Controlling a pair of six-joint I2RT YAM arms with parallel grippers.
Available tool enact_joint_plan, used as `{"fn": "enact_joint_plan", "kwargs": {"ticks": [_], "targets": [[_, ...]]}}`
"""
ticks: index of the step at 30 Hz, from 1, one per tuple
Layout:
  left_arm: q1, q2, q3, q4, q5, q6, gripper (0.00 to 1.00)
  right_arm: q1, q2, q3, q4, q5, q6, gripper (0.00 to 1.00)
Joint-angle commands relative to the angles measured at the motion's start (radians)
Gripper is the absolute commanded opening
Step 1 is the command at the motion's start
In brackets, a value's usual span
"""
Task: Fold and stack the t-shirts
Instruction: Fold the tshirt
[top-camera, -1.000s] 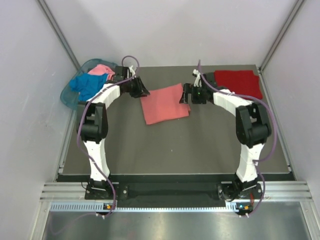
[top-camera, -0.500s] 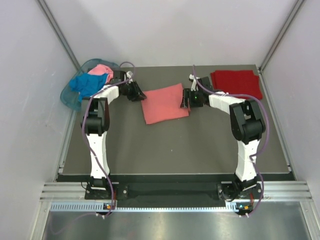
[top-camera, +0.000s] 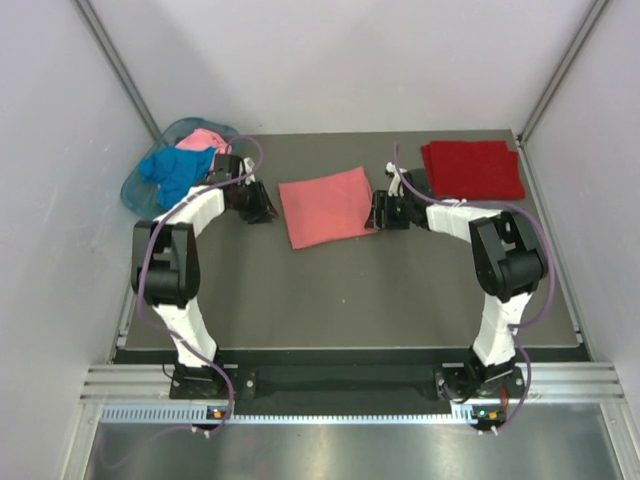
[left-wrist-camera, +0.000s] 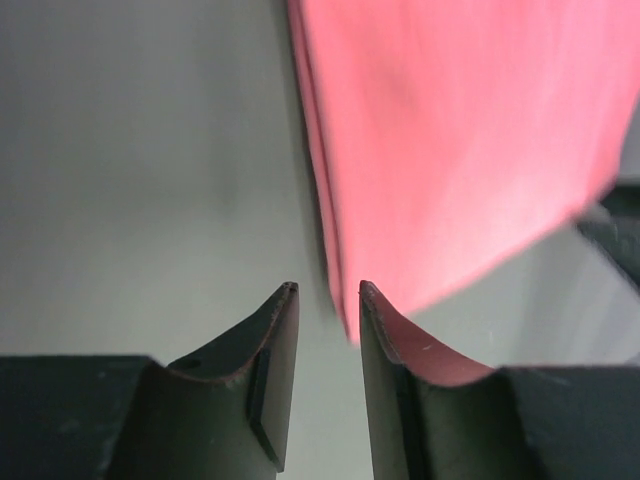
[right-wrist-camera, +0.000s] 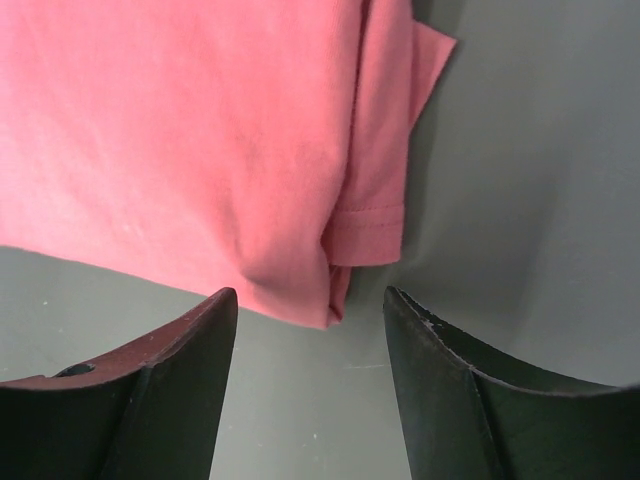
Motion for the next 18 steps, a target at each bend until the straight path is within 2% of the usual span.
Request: {"fn": "enact_joint_plan", "kwargs": {"ticks": [1, 9, 18], "targets": [[-0.01, -0.099, -0.114, 0.116, 0.038, -0.008, 0.37, 0.01, -0.021, -0.039, 0.006, -0.028, 0.027, 0.61], [-0.01, -0.034, -0.191, 0.18, 0.171, -0.032, 0.38, 0.01, -0.031, -0.059, 0.02, -0.024, 0.058, 0.6], [-0.01, 0.008, -0.2, 0.176, 0.176, -0.012, 0.4, 0.01, -0.034, -0.068, 0.02, -0.036, 0.059, 0.5]]}}
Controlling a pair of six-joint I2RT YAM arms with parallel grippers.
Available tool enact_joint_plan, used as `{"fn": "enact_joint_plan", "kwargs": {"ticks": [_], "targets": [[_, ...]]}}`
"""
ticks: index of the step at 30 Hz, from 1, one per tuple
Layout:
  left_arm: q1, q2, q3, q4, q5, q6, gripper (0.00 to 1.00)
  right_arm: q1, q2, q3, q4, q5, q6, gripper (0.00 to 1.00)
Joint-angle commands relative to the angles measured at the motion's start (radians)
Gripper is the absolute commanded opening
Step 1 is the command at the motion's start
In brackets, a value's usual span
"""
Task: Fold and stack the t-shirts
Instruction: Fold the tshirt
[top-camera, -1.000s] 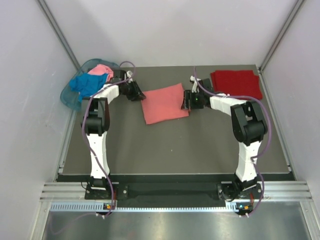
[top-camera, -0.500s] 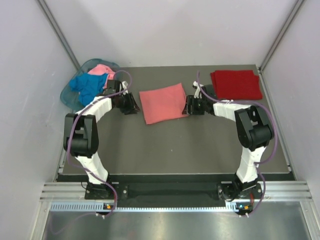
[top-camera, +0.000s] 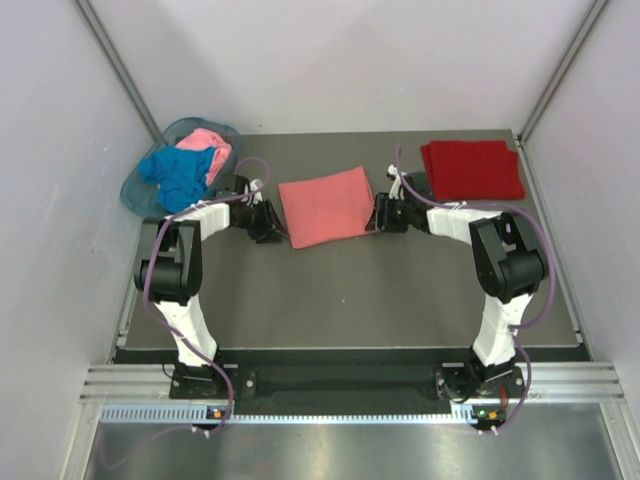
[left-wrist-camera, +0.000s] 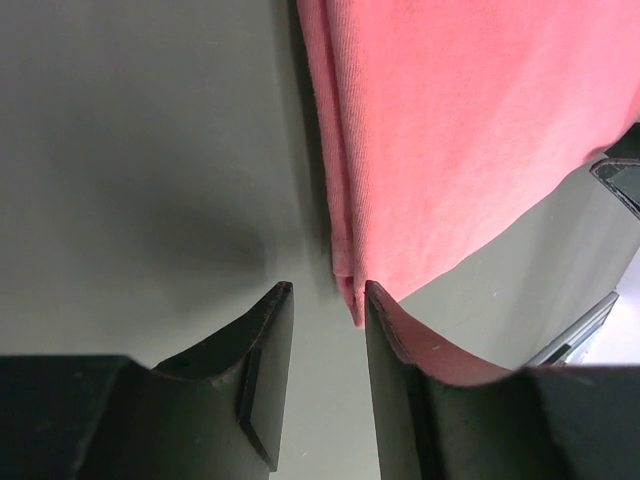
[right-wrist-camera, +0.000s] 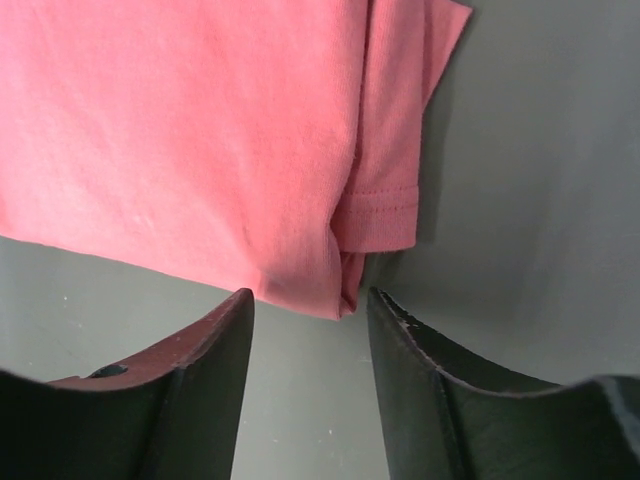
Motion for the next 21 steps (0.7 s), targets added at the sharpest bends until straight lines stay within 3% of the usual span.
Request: {"fn": "enact_joint_plan", "kwargs": {"ticks": [1, 6, 13, 21], "targets": [[0.0, 0.017, -0.003, 0.046, 0.027, 0.012, 0.4, 0.009, -0.022, -0.023, -0.03, -0.009, 0.001, 0.49], [-0.004, 0.038, 0.005, 0.024, 0.015, 0.029, 0.4, 0.009, -0.034, -0.026, -0.034, -0.017, -0.002, 0.41], [-0.02, 0.038, -0.011, 0.052, 0.047, 0.012, 0.4, 0.005, -0.033, -0.017, -0.045, -0.017, -0.014, 0.39], [-0.047, 0.03, -0.021, 0.049, 0.012, -0.002, 0.4, 0.001, -0.077, 0.035, -0.143, 0.094, -0.076, 0.58]]}}
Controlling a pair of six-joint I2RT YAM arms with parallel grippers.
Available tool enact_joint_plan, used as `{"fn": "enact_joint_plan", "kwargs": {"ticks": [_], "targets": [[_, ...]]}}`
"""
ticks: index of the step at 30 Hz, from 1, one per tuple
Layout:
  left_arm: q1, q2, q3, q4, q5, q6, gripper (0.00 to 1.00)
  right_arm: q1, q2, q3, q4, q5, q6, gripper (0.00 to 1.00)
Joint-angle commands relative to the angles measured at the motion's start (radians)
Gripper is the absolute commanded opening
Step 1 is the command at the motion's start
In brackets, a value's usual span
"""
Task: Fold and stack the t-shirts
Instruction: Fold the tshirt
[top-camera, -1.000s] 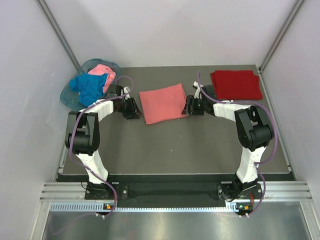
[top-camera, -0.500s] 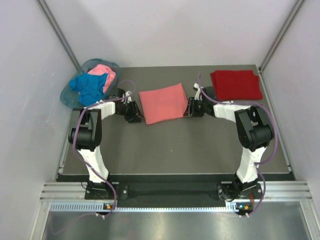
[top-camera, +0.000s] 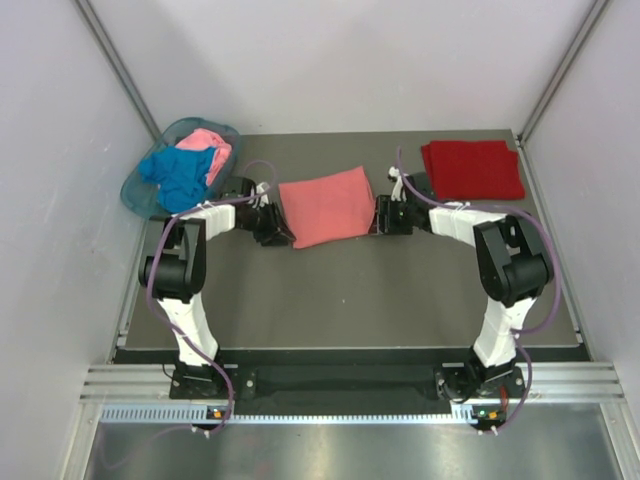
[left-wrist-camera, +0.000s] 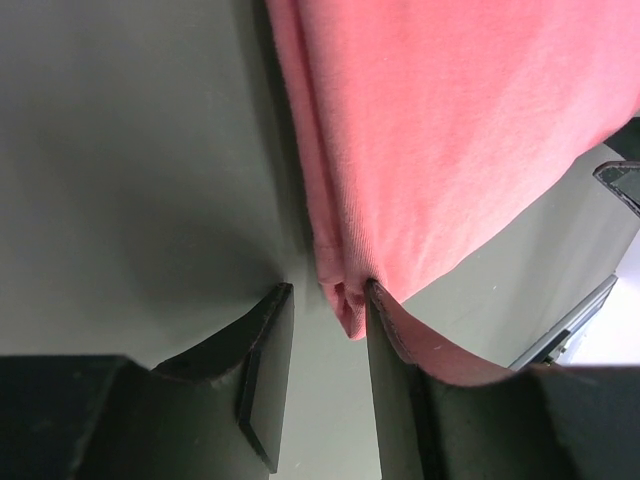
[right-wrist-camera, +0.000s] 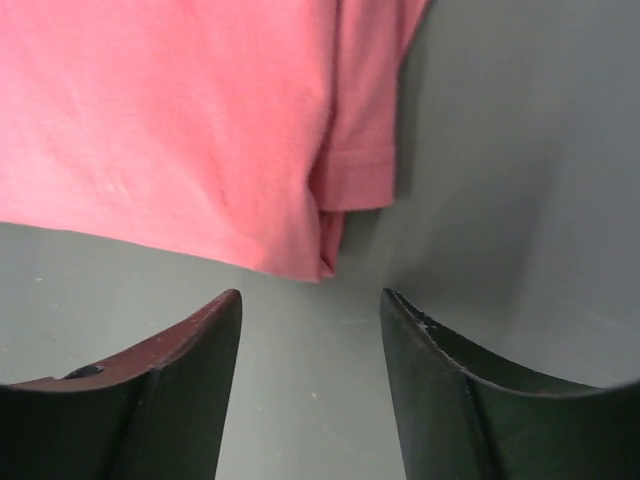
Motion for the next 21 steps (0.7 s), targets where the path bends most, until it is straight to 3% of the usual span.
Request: {"fn": "enact_joint_plan", "kwargs": {"ticks": [1, 8, 11, 16, 17, 21], "targets": [[-0.018, 0.003, -0.013, 0.024, -0.023, 0.001, 0.4, 0.001, -0.043, 0.053, -0.072, 0.074, -0.049, 0.59], [-0.029, 0.029, -0.008, 0.022, -0.046, -0.001, 0.36, 0.001, 0.021, 0.157, -0.068, 0.058, -0.098, 0.62], [-0.03, 0.034, -0.004, 0.017, -0.05, 0.001, 0.28, 0.001, 0.063, 0.179, -0.054, 0.018, -0.103, 0.61], [-0.03, 0.038, 0.01, -0.015, -0.064, 0.008, 0.0, 0.001, 0.089, 0.15, -0.029, -0.028, -0.094, 0.5], [-0.03, 0.037, 0.012, -0.019, -0.063, 0.01, 0.0, 0.001, 0.087, 0.128, -0.02, -0.03, -0.091, 0.49], [-0.035, 0.009, -0.004, -0.039, -0.072, 0.015, 0.0, 0.001, 0.046, 0.075, 0.003, -0.025, -0.091, 0.16]]}}
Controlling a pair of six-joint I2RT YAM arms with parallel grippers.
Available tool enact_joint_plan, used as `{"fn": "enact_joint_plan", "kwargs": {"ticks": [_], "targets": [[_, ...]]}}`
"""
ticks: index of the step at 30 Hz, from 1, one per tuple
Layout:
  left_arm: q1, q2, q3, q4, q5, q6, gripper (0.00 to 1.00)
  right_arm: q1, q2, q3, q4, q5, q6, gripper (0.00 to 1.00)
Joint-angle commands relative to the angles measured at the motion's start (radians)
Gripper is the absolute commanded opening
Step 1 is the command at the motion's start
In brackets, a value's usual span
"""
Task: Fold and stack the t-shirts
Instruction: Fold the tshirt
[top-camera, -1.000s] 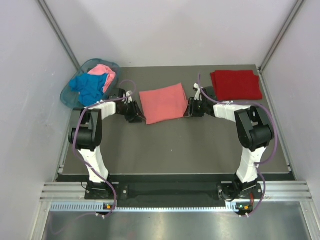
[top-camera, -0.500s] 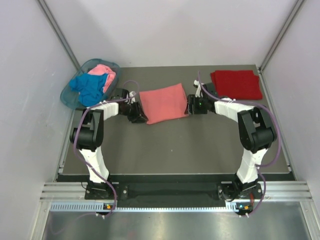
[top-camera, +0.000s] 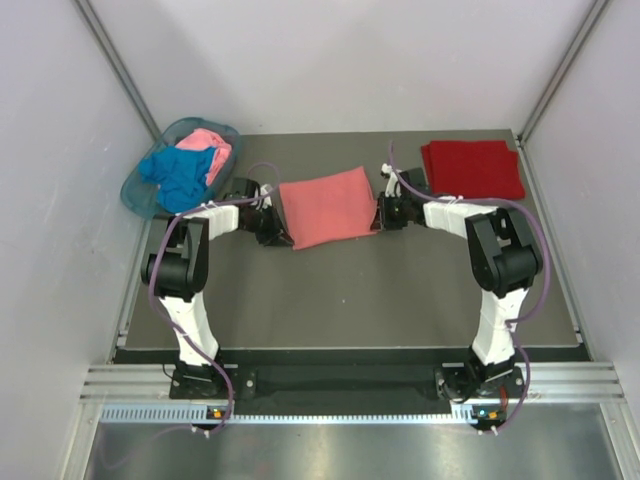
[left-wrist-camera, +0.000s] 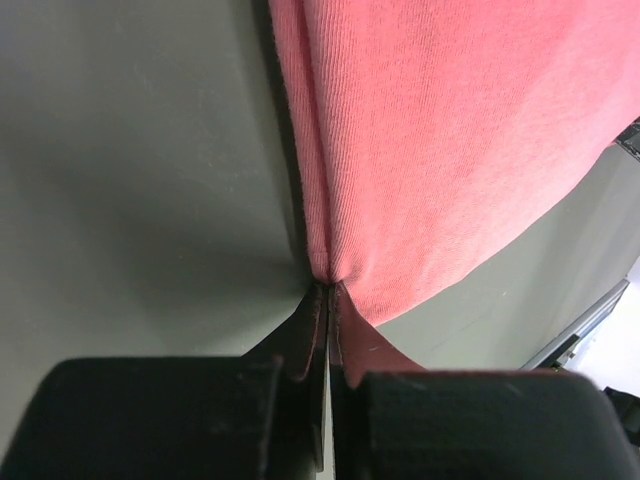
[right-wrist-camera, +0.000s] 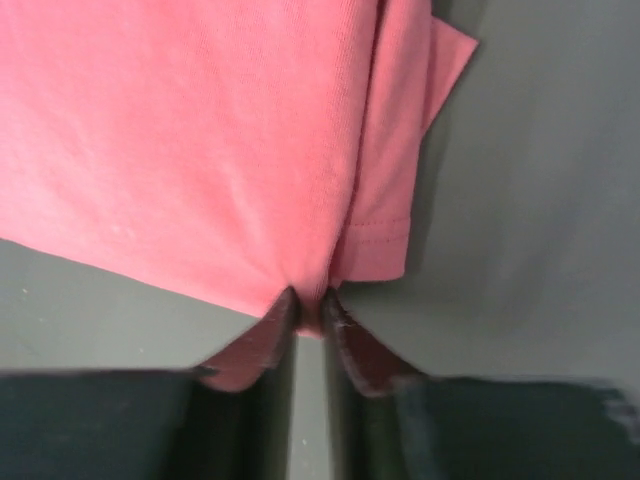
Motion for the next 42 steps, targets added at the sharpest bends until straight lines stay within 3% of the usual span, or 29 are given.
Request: {"fn": "enact_joint_plan", "kwargs": {"ticks": [1, 3, 12, 14, 15, 18, 22, 23, 27, 39, 42], "targets": [[-0.01, -0.026, -0.015, -0.044, -0.058, 0.026, 0.0, 0.001, -0.055, -0.05, 0.046, -0.011, -0.006, 0.11], [-0.01, -0.046, -0.026, -0.06, -0.07, 0.029, 0.0, 0.001, -0.09, -0.088, 0.053, -0.013, 0.002, 0.01], [-0.012, -0.192, -0.127, -0.128, -0.171, 0.056, 0.0, 0.023, -0.277, -0.315, 0.089, -0.025, 0.092, 0.01], [-0.012, -0.224, -0.146, -0.148, -0.208, 0.059, 0.0, 0.023, -0.308, -0.36, 0.09, -0.016, 0.117, 0.09], [-0.012, -0.228, -0.144, -0.157, -0.223, 0.061, 0.05, 0.021, -0.338, -0.369, 0.087, -0.004, 0.12, 0.22], [-0.012, -0.236, -0.116, -0.189, -0.248, 0.062, 0.15, 0.015, -0.385, -0.354, 0.024, 0.019, 0.121, 0.45], [-0.024, -0.264, -0.052, -0.165, -0.182, 0.055, 0.16, -0.026, -0.408, -0.262, -0.042, 0.049, 0.08, 0.64], [-0.035, -0.259, -0.038, -0.148, -0.164, 0.053, 0.16, -0.039, -0.388, -0.239, -0.055, 0.04, 0.074, 0.71], [-0.045, -0.201, 0.005, -0.1, -0.061, 0.018, 0.15, -0.101, -0.278, -0.098, -0.042, -0.028, 0.042, 0.78], [-0.05, -0.005, 0.048, -0.051, -0.044, 0.018, 0.15, -0.144, 0.095, 0.254, 0.038, -0.066, -0.026, 0.8], [-0.052, 0.014, 0.049, -0.051, -0.05, 0.019, 0.15, -0.14, 0.172, 0.329, -0.026, -0.111, -0.024, 0.8]]}}
